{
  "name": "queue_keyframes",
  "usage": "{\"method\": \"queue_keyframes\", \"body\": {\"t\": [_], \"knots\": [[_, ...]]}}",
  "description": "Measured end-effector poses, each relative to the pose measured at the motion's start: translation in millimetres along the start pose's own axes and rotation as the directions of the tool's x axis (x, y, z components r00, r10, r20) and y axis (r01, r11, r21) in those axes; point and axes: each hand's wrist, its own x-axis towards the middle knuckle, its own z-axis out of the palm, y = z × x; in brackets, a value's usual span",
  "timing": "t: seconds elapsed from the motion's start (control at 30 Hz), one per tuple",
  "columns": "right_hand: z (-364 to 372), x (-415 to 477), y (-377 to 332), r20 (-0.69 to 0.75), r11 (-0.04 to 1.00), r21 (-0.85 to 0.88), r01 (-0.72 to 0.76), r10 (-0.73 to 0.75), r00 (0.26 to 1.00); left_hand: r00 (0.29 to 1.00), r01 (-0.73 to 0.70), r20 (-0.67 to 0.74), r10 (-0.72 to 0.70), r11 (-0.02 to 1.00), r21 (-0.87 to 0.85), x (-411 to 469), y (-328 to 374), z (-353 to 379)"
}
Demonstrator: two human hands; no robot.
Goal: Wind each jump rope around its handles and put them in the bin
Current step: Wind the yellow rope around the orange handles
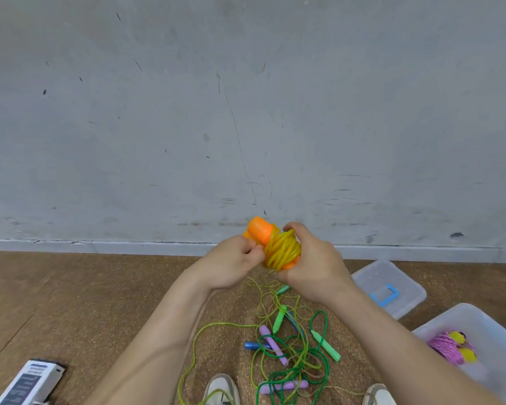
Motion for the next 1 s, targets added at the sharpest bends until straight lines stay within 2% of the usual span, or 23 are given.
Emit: {"method": "queue_keyframes", "body": {"t": [0.07,0.13,0.23,0.33,0.4,0.5,0.57,0.7,0.83,0.93,1.0], "knots": [[3.4,-0.9,1.0,0.02,1.0,0.006,-0.008,0.007,1.0,0.999,0.018,0.049,-0.011,0.99,-0.14,-2.6,-4.9,-1.1],[4.9,-1.8,1.8,0.058,0.999,-0.008,-0.033,0.033,0.998,0.996,0.045,0.087,-0.032,0.987,-0.153,-4.1,-6.0,0.2],[-0.3,-4.3,6.0,0.139,0.994,-0.073,-0.079,0.088,0.986,0.986,0.033,0.16,-0.041,0.998,0.051,-6.4,4.8,12.6],[-15.0,-14.8,9.1,0.155,0.985,-0.085,-0.147,0.159,0.975,0.989,0.058,0.125,-0.083,0.979,0.194,-7.9,18.6,29.1],[-27.6,-26.0,8.7,0.168,0.98,-0.033,-0.199,0.201,0.965,0.996,0.042,0.064,-0.063,0.955,0.293,-5.8,22.4,35.4],[-48.7,-51.0,2.8,0.211,0.95,0.127,-0.285,0.255,0.944,0.994,0.037,-0.11,0.009,0.913,0.407,-2.8,29.0,41.1],[-60.9,-67.2,5.5,0.207,0.929,0.176,-0.327,0.29,0.934,0.982,0.011,-0.18,0.051,0.946,0.325,-1.2,40.2,48.8],[-83.3,-89.5,28.9,0.162,0.895,0.221,-0.386,0.357,0.92,0.987,-0.006,-0.159,0.003,1.0,-0.016,4.2,65.1,66.4],[-98.8,-114.0,60.9,0.096,0.906,0.166,-0.388,0.377,0.921,0.999,0.019,-0.038,-0.019,1.0,-0.025,8.2,87.0,102.4],[-106.5,-126.5,88.2,0.025,0.946,0.008,-0.324,0.324,0.946,0.989,0.137,0.083,-0.119,0.955,-0.264,14.2,101.7,137.5],[-109.7,-128.6,112.8,0.01,0.946,-0.007,-0.325,0.325,0.946,0.979,0.199,0.122,-0.164,0.895,-0.4,22.8,108.6,164.6]]}}
